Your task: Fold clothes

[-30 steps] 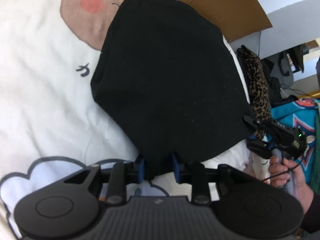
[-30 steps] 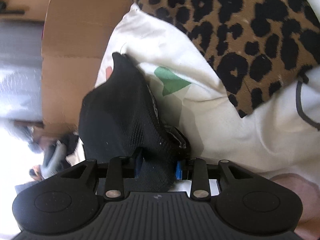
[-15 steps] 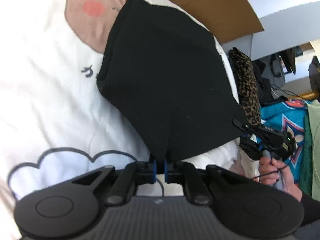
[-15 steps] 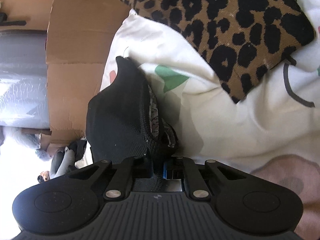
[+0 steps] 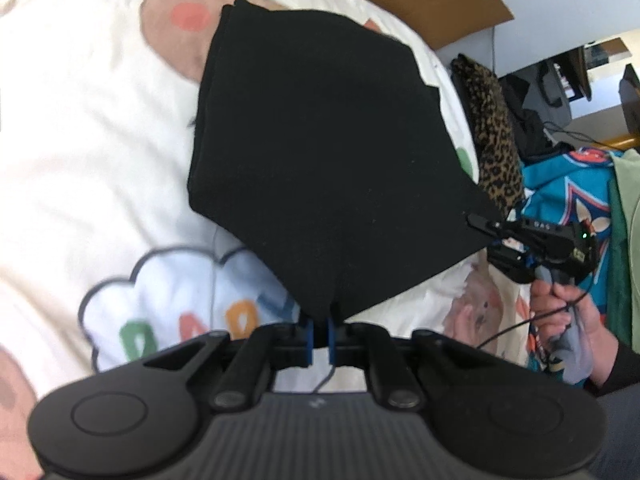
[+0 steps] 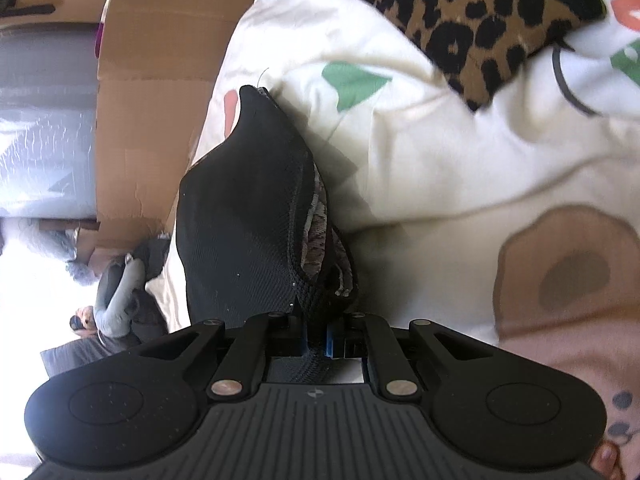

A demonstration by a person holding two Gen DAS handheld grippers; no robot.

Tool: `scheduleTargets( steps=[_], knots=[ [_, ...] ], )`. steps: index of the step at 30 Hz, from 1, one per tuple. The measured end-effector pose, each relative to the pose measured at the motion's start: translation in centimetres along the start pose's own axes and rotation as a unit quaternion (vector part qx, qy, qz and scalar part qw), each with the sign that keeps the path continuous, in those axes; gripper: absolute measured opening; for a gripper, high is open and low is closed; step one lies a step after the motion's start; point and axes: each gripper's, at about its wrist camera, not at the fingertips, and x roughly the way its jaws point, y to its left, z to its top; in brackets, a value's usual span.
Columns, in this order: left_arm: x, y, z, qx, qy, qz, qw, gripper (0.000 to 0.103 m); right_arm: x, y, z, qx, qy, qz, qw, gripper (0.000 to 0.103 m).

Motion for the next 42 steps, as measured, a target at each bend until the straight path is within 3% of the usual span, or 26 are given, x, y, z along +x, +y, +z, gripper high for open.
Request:
scheduleTargets(
  steps=[12,20,26,28,42],
  knots=[
    [0.2,0.6,-3.3,-0.024,0.061,0.014,0.9978,0.006,0.0,0.4,-2.6,-0.025,0.041,-0.020,0.999,0.006],
    [1.8,-0.4,-3.7,-0.045,0.103,0.005,0.9936,0.007,-1.4,1.5,-0.8,-0.051,0.011,-0.030,0.998,0.006],
    [2.4,-1.4,-3.7,-0.018,0.141,-0.008,0.9898,0.007,-2.0,2.2,0.7,-0.062,-0.014,-0.037,0.997,0.005],
    [2.4,-1.5,-3.9,-0.013,0.148,-0.009,0.9888,0.001,-2.1,2.5,1.3,-0.067,-0.022,-0.039,0.997,0.005],
    [2.4,-1.7,-2.5,-0.005,0.139,0.010,0.9903,0.001,-2.2,5.1,6.8,-0.092,-0.065,-0.049,0.992,0.005]
  ],
)
